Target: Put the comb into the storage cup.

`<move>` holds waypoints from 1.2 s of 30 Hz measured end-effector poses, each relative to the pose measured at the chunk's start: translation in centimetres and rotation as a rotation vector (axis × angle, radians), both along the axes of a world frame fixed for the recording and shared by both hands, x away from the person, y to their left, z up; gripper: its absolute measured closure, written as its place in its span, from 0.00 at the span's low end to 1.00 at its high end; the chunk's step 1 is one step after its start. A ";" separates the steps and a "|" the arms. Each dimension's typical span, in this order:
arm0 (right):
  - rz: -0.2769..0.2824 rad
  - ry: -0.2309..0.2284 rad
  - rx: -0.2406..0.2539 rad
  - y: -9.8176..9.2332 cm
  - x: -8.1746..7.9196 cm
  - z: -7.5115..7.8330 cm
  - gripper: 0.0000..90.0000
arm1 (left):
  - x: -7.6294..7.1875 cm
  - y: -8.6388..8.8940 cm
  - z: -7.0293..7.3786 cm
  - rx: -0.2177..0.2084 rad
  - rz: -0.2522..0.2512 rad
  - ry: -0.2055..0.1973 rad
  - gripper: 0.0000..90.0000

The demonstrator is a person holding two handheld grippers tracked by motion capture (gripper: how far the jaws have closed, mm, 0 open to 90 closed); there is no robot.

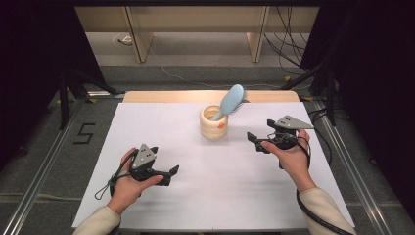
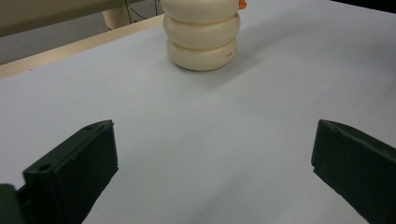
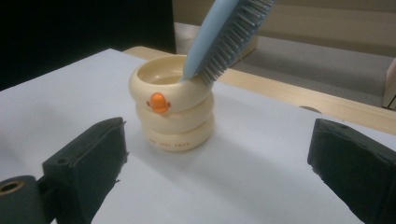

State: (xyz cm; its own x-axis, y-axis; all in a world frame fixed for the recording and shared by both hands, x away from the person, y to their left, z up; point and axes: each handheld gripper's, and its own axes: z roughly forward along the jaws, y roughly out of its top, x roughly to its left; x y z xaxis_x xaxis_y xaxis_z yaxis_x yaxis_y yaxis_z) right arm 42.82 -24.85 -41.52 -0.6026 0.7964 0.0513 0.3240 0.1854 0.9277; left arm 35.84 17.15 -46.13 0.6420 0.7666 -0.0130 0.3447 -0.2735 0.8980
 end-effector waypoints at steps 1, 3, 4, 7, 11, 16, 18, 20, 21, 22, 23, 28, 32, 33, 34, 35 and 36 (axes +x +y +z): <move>0.002 0.001 -0.002 -0.1 -0.1 0.0 0.06 | 0.0 0.0 0.0 0.000 0.000 0.000 0.00; 0.002 0.003 -0.004 -0.3 -0.4 -0.1 0.06 | 0.0 0.0 0.0 0.001 0.000 0.000 0.00; 0.004 0.003 -0.004 -0.4 -0.5 -0.1 0.06 | 0.0 0.0 0.0 0.001 -0.001 0.001 0.00; 0.009 0.006 -0.011 -0.5 -0.9 -0.2 0.06 | 0.0 0.0 0.0 0.001 -0.001 0.001 0.00; 0.018 0.010 -0.018 -0.7 -1.3 -0.5 0.06 | -0.1 0.0 0.0 0.001 0.000 0.003 0.00; 0.024 0.013 -0.026 -1.1 -1.9 -0.7 0.07 | -0.1 0.0 0.0 0.001 0.001 0.004 0.00; 0.029 0.013 -0.026 -1.2 -2.1 -0.7 0.07 | -0.1 0.0 0.0 0.002 0.000 0.002 0.00; 0.034 0.016 -0.027 -1.3 -2.3 -0.8 0.08 | -0.1 0.0 0.0 0.001 0.000 0.003 0.00; 0.035 0.019 -0.025 -1.4 -2.4 -0.8 0.08 | -0.1 0.0 0.0 0.001 0.000 0.003 0.00; 0.034 0.017 -0.026 -1.5 -2.5 -0.8 0.09 | -0.1 0.0 0.0 0.002 -0.001 0.003 0.00; 0.035 0.017 -0.027 -1.5 -2.6 -0.8 0.09 | -0.1 0.0 0.0 0.002 -0.001 0.002 0.00; 0.040 0.020 -0.029 -1.7 -3.0 -1.0 0.09 | -0.1 0.0 0.0 0.005 -0.003 0.001 0.00; 0.048 0.022 -0.033 -2.0 -3.4 -1.2 0.09 | -0.1 0.0 0.0 0.003 -0.001 0.002 0.00; 0.046 0.021 -0.033 -2.0 -3.5 -1.2 0.09 | -0.1 0.1 0.0 0.003 -0.001 0.002 0.00; 0.045 0.021 -0.033 -2.1 -3.6 -1.2 0.09 | -0.1 0.1 0.0 0.001 0.000 0.001 0.00; 0.047 0.020 -0.033 -2.2 -3.7 -1.2 0.09 | -0.1 0.1 0.0 0.001 0.000 0.001 0.00; 0.046 0.017 -0.032 -2.2 -3.7 -1.2 0.09 | -0.1 0.1 0.0 0.003 -0.001 0.000 0.00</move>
State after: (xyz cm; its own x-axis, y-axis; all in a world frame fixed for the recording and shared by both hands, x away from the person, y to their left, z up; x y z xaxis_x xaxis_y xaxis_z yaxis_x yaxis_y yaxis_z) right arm 39.12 -27.07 -42.74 -0.6376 0.7695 0.0370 0.3306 0.2299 0.9153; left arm 35.70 17.22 -46.10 0.6430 0.7658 -0.0113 0.3447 -0.2762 0.8971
